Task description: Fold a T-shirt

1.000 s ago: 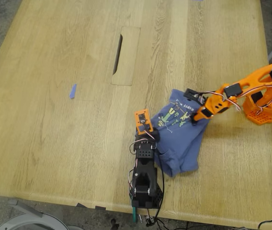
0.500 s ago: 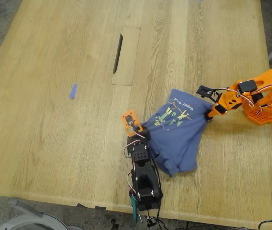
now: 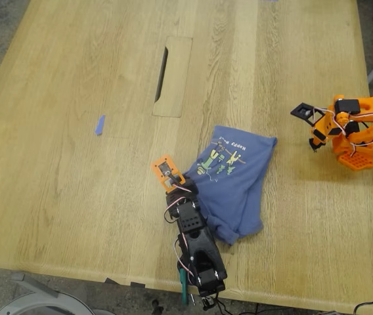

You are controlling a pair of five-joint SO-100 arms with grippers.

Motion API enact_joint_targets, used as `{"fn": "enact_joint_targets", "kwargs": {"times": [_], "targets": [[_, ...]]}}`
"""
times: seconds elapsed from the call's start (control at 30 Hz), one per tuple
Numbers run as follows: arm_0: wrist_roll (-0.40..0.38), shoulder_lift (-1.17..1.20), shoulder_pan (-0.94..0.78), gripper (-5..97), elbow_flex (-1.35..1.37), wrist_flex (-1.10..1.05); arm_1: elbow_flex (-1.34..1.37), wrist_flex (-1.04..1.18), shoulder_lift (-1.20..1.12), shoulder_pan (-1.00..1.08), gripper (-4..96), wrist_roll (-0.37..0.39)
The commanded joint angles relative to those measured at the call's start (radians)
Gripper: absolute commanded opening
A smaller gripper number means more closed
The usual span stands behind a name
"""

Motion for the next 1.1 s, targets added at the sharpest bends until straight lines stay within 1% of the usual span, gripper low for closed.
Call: {"fn": "enact_joint_targets", "kwargs": {"times": [0.0,0.2,0.43,0.53,0.57,0.63,0.7,0.77,0.8,0.93,1.03,1.07], "targets": [[-0.006,0.061,0.006,0,-0.143,0.015,-0.038,0.011,0.026,0.026,0.0,-0.008],[-0.012,0.16,0.012,0,-0.176,0.098,-0.02,0.02,0.086,0.149,0.0,-0.02],[-0.043,0.336,0.161,0,-0.138,0.195,0.069,0.043,0.213,0.253,0.0,-0.032],[-0.034,0.391,0.192,0,-0.091,0.201,0.104,0.071,0.267,0.258,0.0,-0.032],[-0.018,0.419,0.178,1,-0.067,0.202,0.112,0.081,0.285,0.259,0.0,-0.032],[-0.002,0.497,0.15,8,-0.023,0.229,0.124,0.091,0.31,0.259,0.0,-0.028],[-0.026,0.568,0.152,14,0.006,0.302,0.123,0.091,0.313,0.262,0.0,-0.031],[-0.075,0.646,0.152,30,0.044,0.316,0.121,0.091,0.313,0.264,0.0,-0.032],[-0.083,0.65,0.149,33,0.048,0.314,0.121,0.091,0.313,0.264,0.0,-0.032],[-0.083,0.652,0.152,38,0.052,0.314,0.121,0.089,0.319,0.276,0.0,-0.035],[-0.074,0.653,0.106,37,0.043,0.314,0.117,0.089,0.327,0.322,0.0,-0.043],[-0.06,0.653,0.055,34,0.043,0.316,0.114,0.091,0.333,0.345,0.0,-0.048]]}}
